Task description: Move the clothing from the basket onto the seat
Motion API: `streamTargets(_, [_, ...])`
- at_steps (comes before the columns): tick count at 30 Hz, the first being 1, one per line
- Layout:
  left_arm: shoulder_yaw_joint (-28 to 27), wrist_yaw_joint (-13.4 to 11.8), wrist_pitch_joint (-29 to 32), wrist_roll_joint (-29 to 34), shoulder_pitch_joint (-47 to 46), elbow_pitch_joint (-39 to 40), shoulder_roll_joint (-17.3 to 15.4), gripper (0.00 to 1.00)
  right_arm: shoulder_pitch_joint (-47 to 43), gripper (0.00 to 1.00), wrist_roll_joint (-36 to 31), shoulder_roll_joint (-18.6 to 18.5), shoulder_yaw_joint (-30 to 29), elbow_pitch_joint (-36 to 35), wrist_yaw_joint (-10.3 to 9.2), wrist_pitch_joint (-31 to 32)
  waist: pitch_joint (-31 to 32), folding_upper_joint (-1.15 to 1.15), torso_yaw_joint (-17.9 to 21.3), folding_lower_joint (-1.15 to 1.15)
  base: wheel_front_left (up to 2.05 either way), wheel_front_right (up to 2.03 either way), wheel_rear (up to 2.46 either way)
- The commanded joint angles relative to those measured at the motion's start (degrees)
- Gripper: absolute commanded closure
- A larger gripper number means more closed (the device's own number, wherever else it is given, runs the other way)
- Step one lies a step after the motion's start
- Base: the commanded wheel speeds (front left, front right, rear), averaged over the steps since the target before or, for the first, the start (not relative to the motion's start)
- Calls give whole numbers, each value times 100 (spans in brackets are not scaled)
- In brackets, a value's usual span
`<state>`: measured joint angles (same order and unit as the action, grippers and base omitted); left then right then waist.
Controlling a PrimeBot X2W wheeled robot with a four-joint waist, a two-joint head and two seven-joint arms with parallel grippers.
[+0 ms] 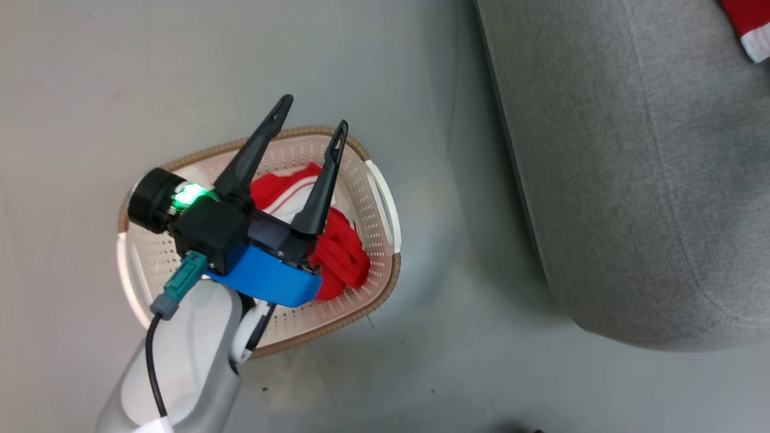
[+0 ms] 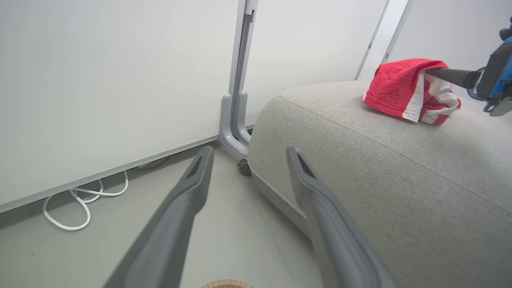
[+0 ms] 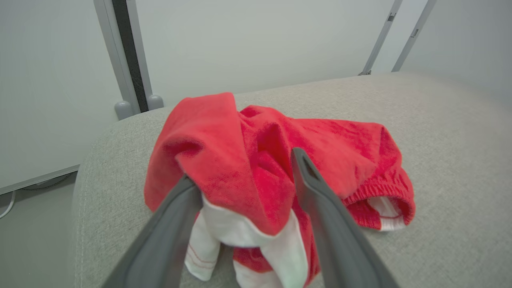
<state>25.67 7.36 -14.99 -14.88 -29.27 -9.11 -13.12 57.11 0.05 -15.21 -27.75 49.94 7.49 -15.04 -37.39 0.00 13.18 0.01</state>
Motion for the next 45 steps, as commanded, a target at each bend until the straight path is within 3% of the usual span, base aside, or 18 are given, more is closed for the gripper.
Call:
streamTargets(1, [-19, -9, -28, -28, 84, -24, 67, 0, -217, 0, -51, -36, 52, -80, 1, -19, 324, 0, -93, -1, 0, 0, 0])
streamTargets(12, [-181, 11, -28, -292, 705, -482, 467, 0, -1532, 0, -304, -65, 846, -720, 0, -18, 1815, 0, -349, -1, 0, 0, 0])
streamTargets(21, [-575, 14, -28, -531, 1388, -845, 710, 0, -3073, 0, -238, 194, 1115, -1864, 0, 33, 2972, 0, -725, -1, 0, 0, 0])
streamTargets(34, [-1361, 15, -26, -448, 1993, -1242, 758, 0, -4841, 0, -163, 985, 1485, -3722, 0, 506, 3570, 0, -1273, -1, 0, 0, 0])
streamTargets(45, [-1881, 16, -24, -324, 2160, -1556, 849, 0, -5462, 0, -25, 1204, 2100, -4195, 1, 760, 3747, 0, -1766, -1, 0, 0, 0])
